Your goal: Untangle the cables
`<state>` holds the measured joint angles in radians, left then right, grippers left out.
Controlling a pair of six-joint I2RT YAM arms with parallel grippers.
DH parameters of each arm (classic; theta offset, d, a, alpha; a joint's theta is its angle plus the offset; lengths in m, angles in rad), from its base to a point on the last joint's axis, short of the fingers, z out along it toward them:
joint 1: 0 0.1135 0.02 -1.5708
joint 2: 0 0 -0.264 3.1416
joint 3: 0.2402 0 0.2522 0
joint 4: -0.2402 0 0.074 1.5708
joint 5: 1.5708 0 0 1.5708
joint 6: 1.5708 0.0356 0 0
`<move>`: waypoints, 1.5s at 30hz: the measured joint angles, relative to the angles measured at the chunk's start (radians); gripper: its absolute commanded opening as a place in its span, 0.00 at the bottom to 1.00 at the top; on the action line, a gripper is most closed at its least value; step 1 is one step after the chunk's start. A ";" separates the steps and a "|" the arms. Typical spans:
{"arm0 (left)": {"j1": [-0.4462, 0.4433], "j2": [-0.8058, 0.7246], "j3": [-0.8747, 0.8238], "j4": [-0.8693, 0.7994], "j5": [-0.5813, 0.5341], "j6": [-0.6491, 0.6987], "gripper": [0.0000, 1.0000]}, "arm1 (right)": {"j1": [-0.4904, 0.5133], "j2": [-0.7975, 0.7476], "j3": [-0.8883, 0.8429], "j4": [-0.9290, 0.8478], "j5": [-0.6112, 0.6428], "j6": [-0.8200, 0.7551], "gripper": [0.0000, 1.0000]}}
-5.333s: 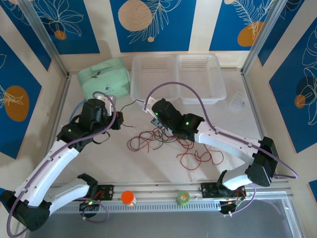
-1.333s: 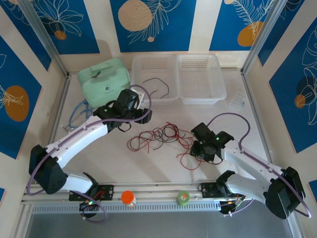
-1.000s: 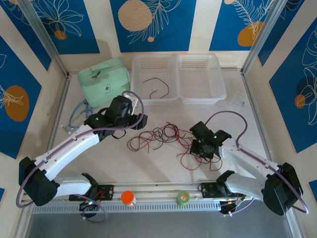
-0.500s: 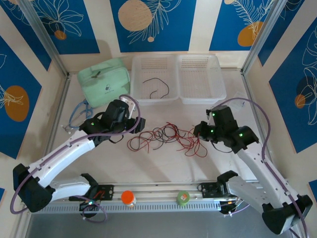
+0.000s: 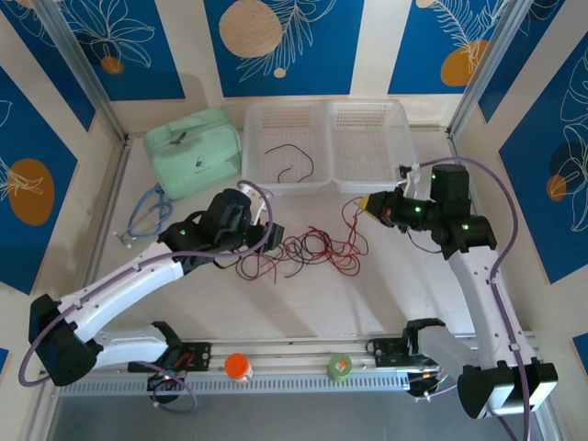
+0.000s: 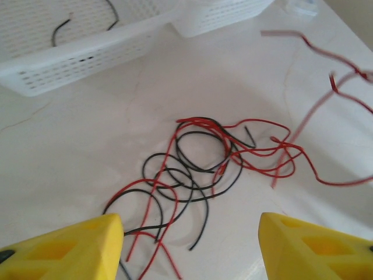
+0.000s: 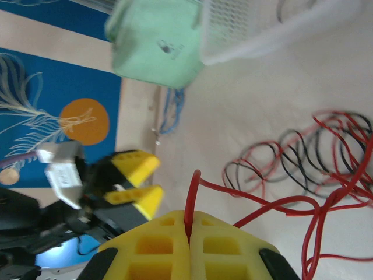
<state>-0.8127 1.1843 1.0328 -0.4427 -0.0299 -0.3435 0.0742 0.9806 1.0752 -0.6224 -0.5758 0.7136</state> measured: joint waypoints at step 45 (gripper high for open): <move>-0.256 0.375 0.000 0.555 0.307 -0.409 0.77 | 0.503 -0.204 -0.198 0.353 0.985 0.283 0.00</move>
<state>-1.0687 1.5589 1.0325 0.1123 0.2768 -0.7528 0.5770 0.7761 0.8776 -0.2691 0.4095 0.9966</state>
